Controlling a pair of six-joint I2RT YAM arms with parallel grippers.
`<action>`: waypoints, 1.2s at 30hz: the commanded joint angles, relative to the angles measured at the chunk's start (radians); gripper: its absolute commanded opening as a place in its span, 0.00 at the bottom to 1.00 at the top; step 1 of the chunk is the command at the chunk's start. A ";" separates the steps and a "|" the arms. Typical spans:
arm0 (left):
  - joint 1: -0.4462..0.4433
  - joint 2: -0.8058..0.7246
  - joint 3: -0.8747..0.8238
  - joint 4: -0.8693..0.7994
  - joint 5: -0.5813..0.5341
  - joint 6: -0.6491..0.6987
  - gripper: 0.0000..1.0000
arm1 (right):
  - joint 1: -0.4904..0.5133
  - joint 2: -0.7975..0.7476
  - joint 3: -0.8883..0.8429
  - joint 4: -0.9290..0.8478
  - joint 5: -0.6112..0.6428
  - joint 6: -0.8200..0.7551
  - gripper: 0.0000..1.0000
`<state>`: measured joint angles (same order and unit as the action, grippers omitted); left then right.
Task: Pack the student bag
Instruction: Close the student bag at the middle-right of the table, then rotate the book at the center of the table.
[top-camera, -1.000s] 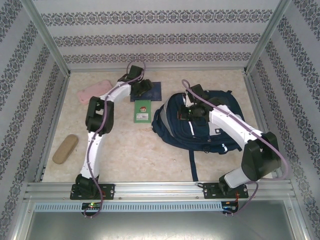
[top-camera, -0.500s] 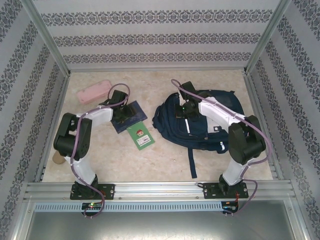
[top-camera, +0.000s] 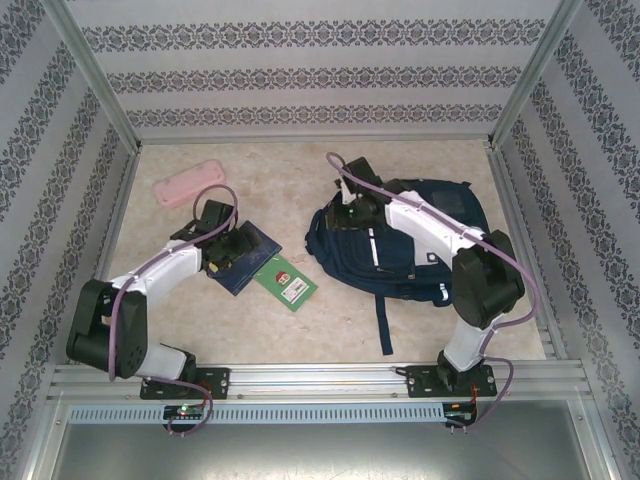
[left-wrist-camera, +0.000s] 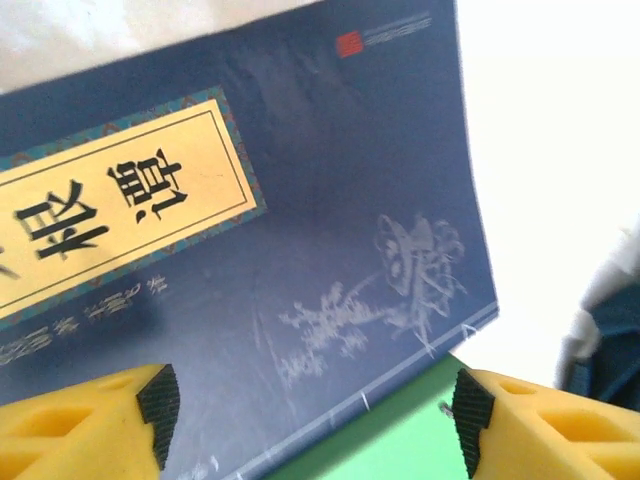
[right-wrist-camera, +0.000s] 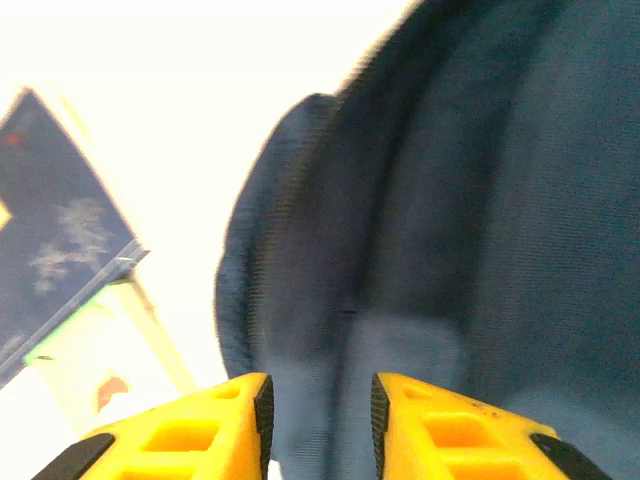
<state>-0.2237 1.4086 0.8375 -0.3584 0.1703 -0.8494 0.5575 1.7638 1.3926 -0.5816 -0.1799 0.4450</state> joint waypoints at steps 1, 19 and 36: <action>0.091 0.003 0.083 -0.076 0.013 0.134 0.76 | 0.084 -0.003 0.021 0.071 -0.055 0.072 0.33; 0.208 0.211 -0.042 0.030 0.150 0.084 0.69 | 0.304 0.281 0.054 0.166 -0.110 0.147 0.22; -0.126 -0.048 -0.131 0.006 -0.027 -0.185 0.73 | 0.110 0.087 -0.148 0.129 -0.046 0.106 0.23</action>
<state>-0.3424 1.3808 0.6628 -0.2817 0.1959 -1.0061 0.6693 1.8942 1.2415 -0.4274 -0.2634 0.5697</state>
